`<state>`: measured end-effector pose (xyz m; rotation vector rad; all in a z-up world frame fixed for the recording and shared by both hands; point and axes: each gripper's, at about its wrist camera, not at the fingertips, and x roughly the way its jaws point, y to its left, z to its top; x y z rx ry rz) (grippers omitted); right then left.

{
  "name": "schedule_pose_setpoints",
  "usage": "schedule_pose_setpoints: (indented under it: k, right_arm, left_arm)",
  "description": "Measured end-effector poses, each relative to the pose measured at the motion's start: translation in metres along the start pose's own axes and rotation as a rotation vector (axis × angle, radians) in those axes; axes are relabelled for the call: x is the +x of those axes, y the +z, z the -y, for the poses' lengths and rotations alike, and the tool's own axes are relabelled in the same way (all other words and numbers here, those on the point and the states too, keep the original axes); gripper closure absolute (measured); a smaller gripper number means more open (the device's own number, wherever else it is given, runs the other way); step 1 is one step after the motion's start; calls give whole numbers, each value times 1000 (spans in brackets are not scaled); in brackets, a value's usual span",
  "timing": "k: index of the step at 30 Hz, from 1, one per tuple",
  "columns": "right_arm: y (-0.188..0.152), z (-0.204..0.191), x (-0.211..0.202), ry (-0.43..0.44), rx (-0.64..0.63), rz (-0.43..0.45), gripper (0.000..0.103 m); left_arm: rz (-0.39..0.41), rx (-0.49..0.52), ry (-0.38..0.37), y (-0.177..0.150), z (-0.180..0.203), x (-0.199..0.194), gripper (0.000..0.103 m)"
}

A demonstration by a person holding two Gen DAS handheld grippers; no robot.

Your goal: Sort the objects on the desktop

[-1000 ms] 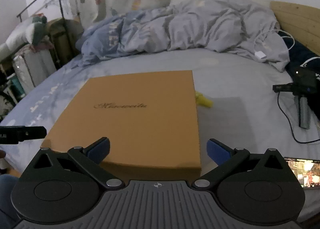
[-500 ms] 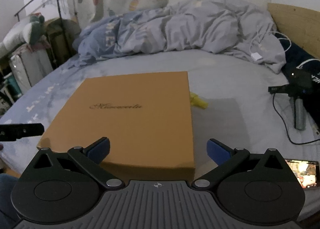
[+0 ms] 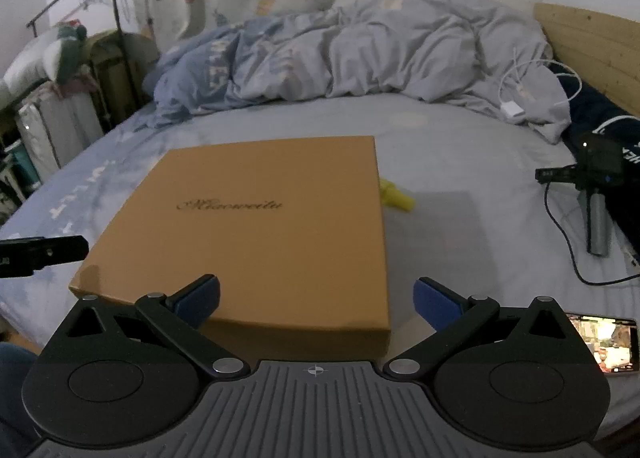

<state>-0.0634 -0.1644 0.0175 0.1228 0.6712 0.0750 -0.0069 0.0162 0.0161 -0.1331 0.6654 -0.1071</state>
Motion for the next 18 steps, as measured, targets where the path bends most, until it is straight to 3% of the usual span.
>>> schedule_pose_setpoints:
  k: [4, 9, 18]
  right_arm:
    - [0, 1, 0, -5, 2, 1, 0]
    - [-1, 2, 0, -9, 4, 5, 0]
    - [-1, 4, 1, -12, 7, 7, 0]
  left_arm:
    - [5, 23, -18, -1, 3, -2, 0]
    - [24, 68, 13, -3, 9, -3, 0]
    - [24, 72, 12, -2, 10, -3, 0]
